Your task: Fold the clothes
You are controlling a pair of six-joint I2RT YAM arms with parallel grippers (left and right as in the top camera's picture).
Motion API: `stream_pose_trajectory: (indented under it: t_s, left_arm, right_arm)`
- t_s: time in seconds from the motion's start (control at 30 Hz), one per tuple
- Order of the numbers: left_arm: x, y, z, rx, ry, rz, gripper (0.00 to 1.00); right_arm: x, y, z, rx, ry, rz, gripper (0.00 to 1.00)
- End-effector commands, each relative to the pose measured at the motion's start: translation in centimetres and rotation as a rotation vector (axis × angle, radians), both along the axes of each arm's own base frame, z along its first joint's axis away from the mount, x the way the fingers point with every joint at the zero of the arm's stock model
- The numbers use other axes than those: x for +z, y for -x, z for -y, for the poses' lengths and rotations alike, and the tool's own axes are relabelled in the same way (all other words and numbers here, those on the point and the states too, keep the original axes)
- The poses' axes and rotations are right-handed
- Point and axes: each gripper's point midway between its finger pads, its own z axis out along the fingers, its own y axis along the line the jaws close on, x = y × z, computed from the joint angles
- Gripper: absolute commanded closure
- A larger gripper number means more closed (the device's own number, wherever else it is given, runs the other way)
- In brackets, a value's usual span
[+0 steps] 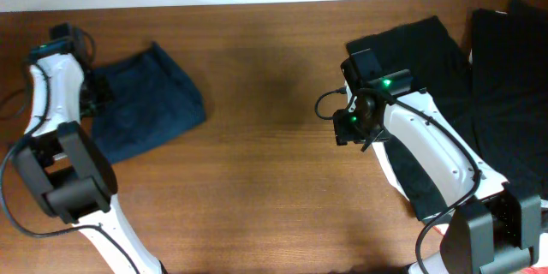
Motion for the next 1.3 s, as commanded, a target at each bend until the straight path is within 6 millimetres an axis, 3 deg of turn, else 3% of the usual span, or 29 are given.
stream_pose_trajectory:
  t_s: [0.0, 0.03, 0.07, 0.13, 0.17, 0.27, 0.33, 0.37, 0.43, 0.57, 0.67, 0.77, 0.87, 0.93, 1.03, 1.1, 1.27]
  left_arm:
    - [1.7, -0.5, -3.4, -0.02, -0.092, 0.036, 1.0]
    - [1.9, -0.8, -4.0, -0.014, -0.106, 0.057, 0.97]
    - [2.4, -1.3, -4.5, -0.008, -0.115, 0.082, 0.87]
    - [3.8, -2.3, -4.5, -0.009, -0.102, 0.133, 0.52]
    - [5.5, -3.7, -3.6, -0.024, -0.047, 0.2, 0.01]
    - [9.6, -7.2, 2.0, -0.14, 0.154, 0.363, 0.01]
    - [10.2, -8.8, 7.1, -0.238, 0.273, 0.408, 0.01]
    - [10.1, -9.4, 10.9, -0.304, 0.365, 0.414, 0.01]
    - [9.4, -9.7, 16.1, -0.392, 0.447, 0.393, 0.01]
    - [6.1, -8.7, 24.4, -0.533, 0.486, 0.3, 0.01]
    - [2.7, -7.9, 28.4, -0.603, 0.506, 0.251, 0.01]
    - [0.2, -7.1, 28.6, -0.596, 0.516, 0.203, 0.01]
    - [-3.8, -5.4, 27.0, -0.54, 0.513, 0.08, 0.01]
    - [-5.1, -4.3, 25.0, -0.481, 0.48, 0.006, 0.01]
    - [-6.0, -1.9, 18.7, -0.342, 0.268, -0.133, 0.01]
    - [-5.9, -1.1, 15.7, -0.28, 0.252, -0.158, 0.01]
    - [-5.8, 0.5, 11.2, -0.18, 0.233, -0.194, 0.01]
  right_arm:
    - [1.4, -0.4, 0.2, -0.018, -0.002, 0.045, 0.39]
    - [1.4, -0.4, 0.2, -0.018, -0.002, 0.044, 0.39]
    - [1.4, -0.4, 0.3, -0.018, -0.001, 0.041, 0.39]
    - [1.4, -0.2, 0.3, -0.017, 0.001, 0.036, 0.39]
    - [1.4, -0.2, 0.3, -0.017, 0.001, 0.035, 0.39]
    - [1.4, -0.2, 0.3, -0.018, 0.001, 0.036, 0.39]
    - [1.4, -0.2, 0.3, -0.018, 0.001, 0.035, 0.39]
    - [1.4, -0.2, 0.3, -0.018, 0.001, 0.035, 0.39]
    - [1.4, -0.2, 0.3, -0.018, 0.0, 0.035, 0.39]
    - [1.4, -0.2, 0.3, -0.017, -0.001, 0.034, 0.39]
    - [1.4, 0.1, 0.3, -0.017, 0.001, 0.023, 0.39]
    - [1.4, 0.1, 0.3, -0.017, 0.001, 0.023, 0.39]
    - [1.4, 0.1, 0.3, -0.017, 0.001, 0.022, 0.39]
    - [1.4, 0.1, 0.3, -0.017, 0.001, 0.022, 0.39]
    - [1.4, 0.1, 0.3, -0.017, 0.001, 0.022, 0.39]
    - [1.4, 0.1, 0.4, -0.017, 0.002, 0.02, 0.39]
    - [1.4, 0.2, 0.4, -0.017, 0.002, 0.019, 0.39]
